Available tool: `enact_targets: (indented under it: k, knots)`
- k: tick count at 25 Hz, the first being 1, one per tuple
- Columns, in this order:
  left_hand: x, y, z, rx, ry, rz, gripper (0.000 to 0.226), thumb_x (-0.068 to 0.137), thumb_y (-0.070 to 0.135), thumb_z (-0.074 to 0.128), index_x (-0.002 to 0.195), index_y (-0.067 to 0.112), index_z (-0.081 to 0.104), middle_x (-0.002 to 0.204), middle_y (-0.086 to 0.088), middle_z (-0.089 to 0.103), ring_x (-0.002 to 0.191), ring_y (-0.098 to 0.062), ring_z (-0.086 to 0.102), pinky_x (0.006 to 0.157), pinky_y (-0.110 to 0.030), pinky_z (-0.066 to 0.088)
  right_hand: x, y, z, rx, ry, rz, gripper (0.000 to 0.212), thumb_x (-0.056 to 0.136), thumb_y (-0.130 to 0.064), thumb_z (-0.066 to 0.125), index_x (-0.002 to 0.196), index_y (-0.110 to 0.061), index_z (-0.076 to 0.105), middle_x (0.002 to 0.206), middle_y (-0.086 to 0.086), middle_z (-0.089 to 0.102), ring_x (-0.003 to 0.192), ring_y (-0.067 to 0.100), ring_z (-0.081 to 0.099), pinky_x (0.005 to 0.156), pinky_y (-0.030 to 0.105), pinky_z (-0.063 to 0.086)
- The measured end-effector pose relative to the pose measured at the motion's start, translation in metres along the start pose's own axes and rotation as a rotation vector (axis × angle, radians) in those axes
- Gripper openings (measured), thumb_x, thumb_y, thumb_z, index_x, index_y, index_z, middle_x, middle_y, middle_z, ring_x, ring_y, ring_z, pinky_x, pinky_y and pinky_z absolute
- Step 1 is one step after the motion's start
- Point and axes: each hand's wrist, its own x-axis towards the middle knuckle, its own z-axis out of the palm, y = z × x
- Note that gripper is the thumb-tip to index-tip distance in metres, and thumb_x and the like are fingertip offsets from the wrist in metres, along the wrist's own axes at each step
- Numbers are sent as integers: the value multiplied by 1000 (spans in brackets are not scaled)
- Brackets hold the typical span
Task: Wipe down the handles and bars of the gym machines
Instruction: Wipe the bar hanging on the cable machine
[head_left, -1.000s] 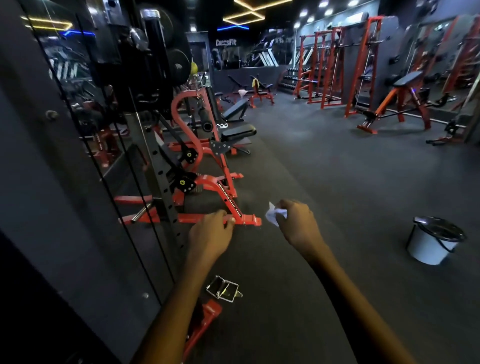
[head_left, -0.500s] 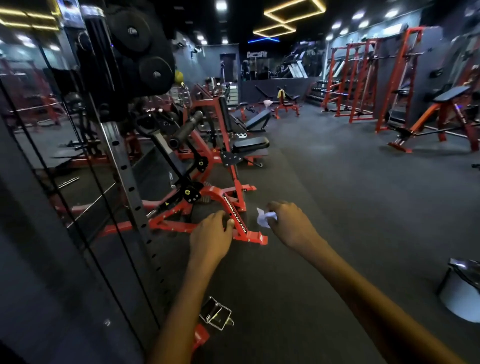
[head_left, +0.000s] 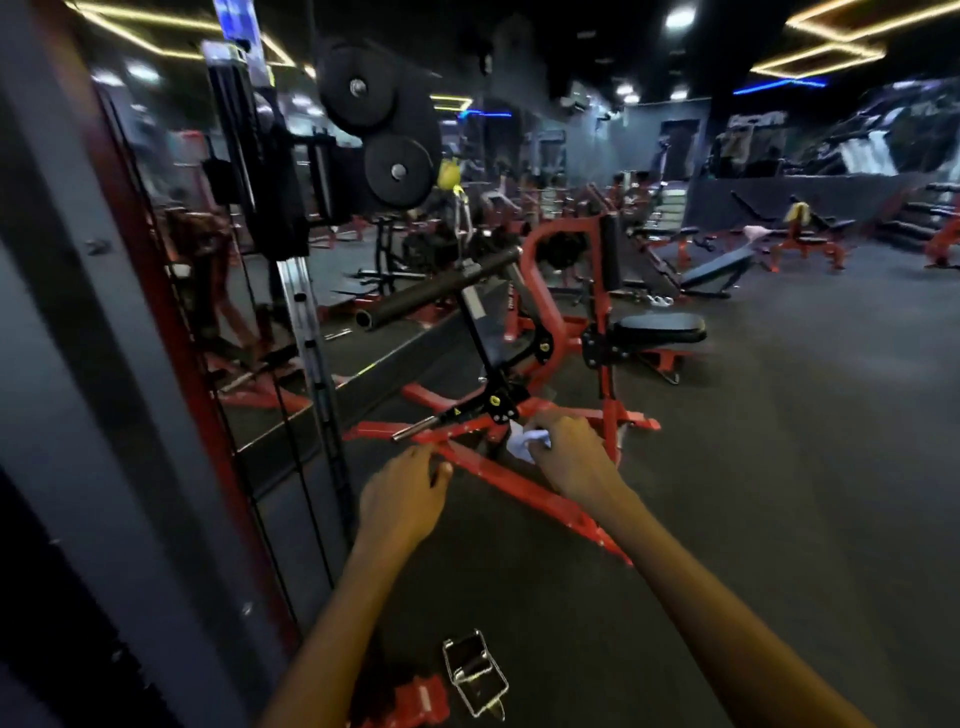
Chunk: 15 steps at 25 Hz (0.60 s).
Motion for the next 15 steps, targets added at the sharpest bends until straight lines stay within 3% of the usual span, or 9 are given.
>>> enact_targets:
  k: [3, 5, 7, 9, 10, 12, 15]
  knots:
    - [4, 16, 9, -2, 60, -146, 45, 101, 39, 42, 142, 21, 43, 143, -1, 49, 125, -22, 51, 98, -37, 42, 33, 23, -10, 49, -61, -120, 15, 88, -7, 55, 86, 2, 67, 87, 16, 67, 81, 27, 61, 66, 21, 31]
    - [8, 18, 15, 5, 90, -224, 46, 100, 41, 43, 142, 23, 43, 143, -1, 49, 124, -23, 52, 97, -38, 43, 57, 38, -9, 146, -81, -185, 12, 87, -5, 58, 84, 2, 68, 84, 18, 66, 75, 23, 56, 68, 26, 34]
    - [12, 15, 12, 15, 159, -259, 44, 98, 41, 44, 140, 26, 44, 137, -1, 54, 117, -23, 57, 92, -39, 48, 83, 51, -1, 229, -152, -205, 18, 88, -7, 56, 102, -6, 68, 102, 15, 64, 87, 21, 54, 80, 27, 40]
    - [17, 17, -1, 7, 327, -248, 41, 98, 35, 47, 137, 24, 46, 129, -1, 58, 108, -22, 61, 84, -34, 50, 106, 57, 6, 237, -212, -209, 31, 89, -10, 53, 117, -14, 64, 116, 11, 60, 104, 25, 55, 92, 32, 41]
    - [22, 17, -10, 10, 432, -221, 41, 98, 32, 50, 137, 22, 46, 129, -1, 57, 106, -20, 62, 82, -30, 50, 117, 58, 10, 266, -200, -227, 28, 88, -10, 53, 113, -13, 66, 112, 11, 62, 102, 26, 56, 90, 34, 43]
    - [43, 12, -33, -3, 590, -144, 50, 96, 36, 52, 142, 19, 42, 142, -2, 47, 120, -17, 54, 93, -32, 48, 139, 54, 24, 363, -120, -288, 13, 83, -5, 57, 91, -9, 67, 90, 11, 65, 84, 25, 60, 75, 32, 46]
    - [89, -11, -71, -112, 527, -26, 63, 91, 47, 53, 147, 25, 33, 155, 3, 30, 139, -10, 32, 110, -33, 32, 168, 40, 37, 453, -48, -334, 8, 81, -1, 62, 81, -7, 66, 76, 6, 65, 71, 21, 61, 62, 19, 42]
